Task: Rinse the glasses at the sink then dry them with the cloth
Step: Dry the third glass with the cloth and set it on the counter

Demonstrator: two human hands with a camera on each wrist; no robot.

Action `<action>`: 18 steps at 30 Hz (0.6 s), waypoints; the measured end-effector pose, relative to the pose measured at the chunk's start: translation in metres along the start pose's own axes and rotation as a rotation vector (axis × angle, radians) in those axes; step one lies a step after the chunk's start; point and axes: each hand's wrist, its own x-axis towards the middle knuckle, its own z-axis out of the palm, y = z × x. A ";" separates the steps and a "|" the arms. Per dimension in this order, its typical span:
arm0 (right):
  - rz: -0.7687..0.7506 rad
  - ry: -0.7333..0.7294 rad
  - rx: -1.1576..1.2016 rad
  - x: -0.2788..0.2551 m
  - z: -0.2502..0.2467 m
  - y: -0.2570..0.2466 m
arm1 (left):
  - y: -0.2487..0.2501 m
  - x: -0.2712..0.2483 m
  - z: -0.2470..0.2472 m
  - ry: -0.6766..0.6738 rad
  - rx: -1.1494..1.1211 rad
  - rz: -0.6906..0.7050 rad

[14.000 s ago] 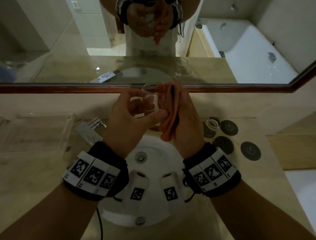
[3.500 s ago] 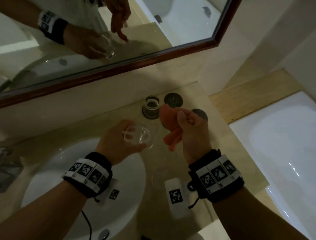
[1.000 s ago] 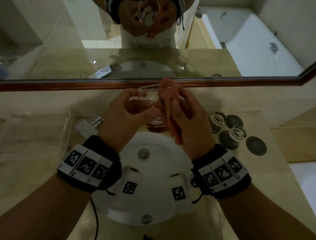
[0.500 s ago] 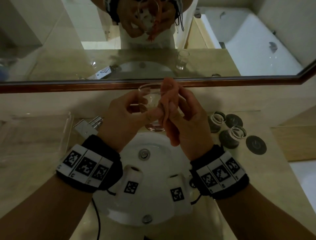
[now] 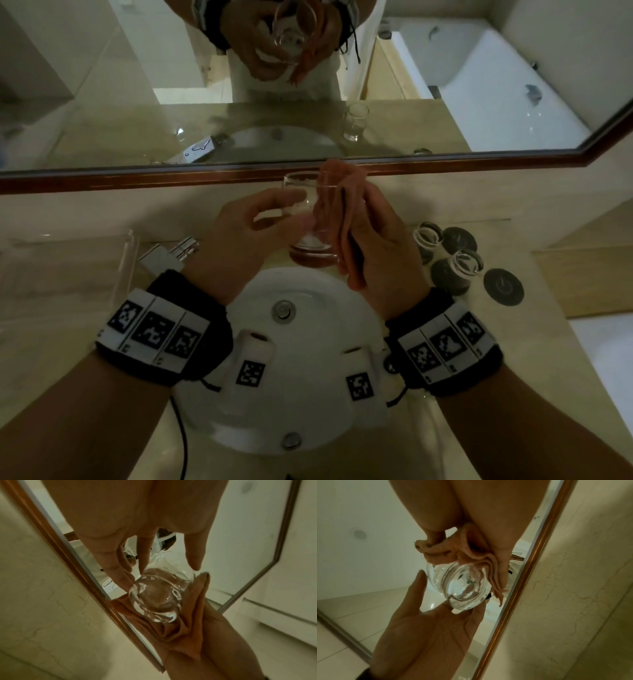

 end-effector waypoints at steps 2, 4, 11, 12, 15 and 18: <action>-0.029 -0.015 -0.011 -0.001 -0.001 0.002 | 0.001 0.001 0.001 -0.010 0.103 0.053; -0.044 -0.036 0.001 -0.002 0.000 0.004 | 0.001 0.002 0.000 -0.011 0.136 0.065; 0.023 -0.069 0.057 -0.002 -0.006 -0.001 | -0.001 0.003 -0.006 -0.130 -0.026 0.051; 0.025 -0.082 0.059 -0.002 -0.006 -0.001 | -0.002 0.003 -0.007 -0.137 -0.065 0.036; 0.035 -0.083 0.084 -0.001 -0.005 -0.001 | -0.004 0.003 -0.008 -0.085 -0.204 -0.027; -0.014 -0.019 0.072 -0.002 -0.005 -0.002 | -0.007 0.002 -0.002 -0.041 -0.237 -0.042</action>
